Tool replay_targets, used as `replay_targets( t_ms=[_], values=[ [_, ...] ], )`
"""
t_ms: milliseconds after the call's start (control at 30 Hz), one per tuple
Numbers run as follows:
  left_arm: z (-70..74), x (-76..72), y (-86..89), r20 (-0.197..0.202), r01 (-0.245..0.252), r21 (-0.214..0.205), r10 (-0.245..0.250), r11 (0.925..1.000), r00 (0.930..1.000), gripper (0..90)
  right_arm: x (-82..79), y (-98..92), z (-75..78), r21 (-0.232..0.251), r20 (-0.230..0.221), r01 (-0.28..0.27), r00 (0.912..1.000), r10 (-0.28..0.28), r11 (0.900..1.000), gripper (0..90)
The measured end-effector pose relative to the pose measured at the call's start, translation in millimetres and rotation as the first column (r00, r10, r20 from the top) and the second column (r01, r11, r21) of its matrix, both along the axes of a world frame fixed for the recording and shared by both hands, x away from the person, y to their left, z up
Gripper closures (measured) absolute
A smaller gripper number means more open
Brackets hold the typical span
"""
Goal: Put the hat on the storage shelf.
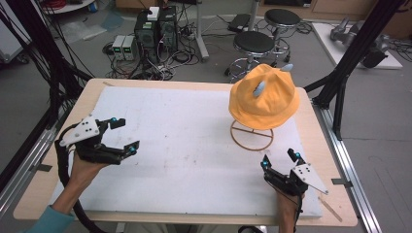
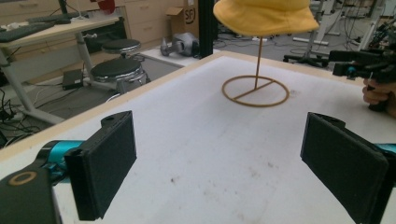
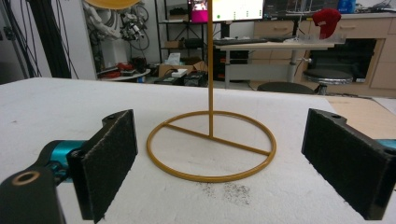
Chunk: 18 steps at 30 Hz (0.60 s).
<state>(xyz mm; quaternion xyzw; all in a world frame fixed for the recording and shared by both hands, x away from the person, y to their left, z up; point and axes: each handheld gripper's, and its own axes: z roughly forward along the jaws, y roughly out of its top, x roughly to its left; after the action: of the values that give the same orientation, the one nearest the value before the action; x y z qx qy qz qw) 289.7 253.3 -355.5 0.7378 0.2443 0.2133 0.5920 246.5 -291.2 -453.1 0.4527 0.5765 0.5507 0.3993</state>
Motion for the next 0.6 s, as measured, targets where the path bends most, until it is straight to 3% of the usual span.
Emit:
replay_targets(
  t_ms=[233, 400, 500, 600],
  values=[
    [-29.4, -3.6, 6.2, -0.035, -0.018, -0.01, 0.018, 0.9998, 0.9992, 10.6, 0.4, 0.2, 0.1, -0.007, 0.002, -0.001, 1.0, 0.001, 1.0, 9.3],
    [-45.7, -5.4, 10.6, -0.051, -0.066, -0.001, 0.066, 0.9978, 0.9965, 10.6, 0.3, 0.4, 0.1, -0.007, 0.0, -0.002, 1.0, 0.002, 1.0, 9.3],
    [-51.6, -8.5, 11.7, -0.018, -0.091, -0.02, 0.09, 0.9957, 0.9958, 10.5, 0.2, 0.5, 0.1, -0.006, -0.001, -0.002, 1.0, 0.002, 1.0, 9.2],
    [-62.9, -11.0, 13.5, -0.03, -0.106, -0.033, 0.105, 0.9938, 0.994, 10.5, 0.1, 0.1, 0.0, -0.002, 0.001, -0.002, 1.0, 0.002, 1.0, 9.3]
  ],
)
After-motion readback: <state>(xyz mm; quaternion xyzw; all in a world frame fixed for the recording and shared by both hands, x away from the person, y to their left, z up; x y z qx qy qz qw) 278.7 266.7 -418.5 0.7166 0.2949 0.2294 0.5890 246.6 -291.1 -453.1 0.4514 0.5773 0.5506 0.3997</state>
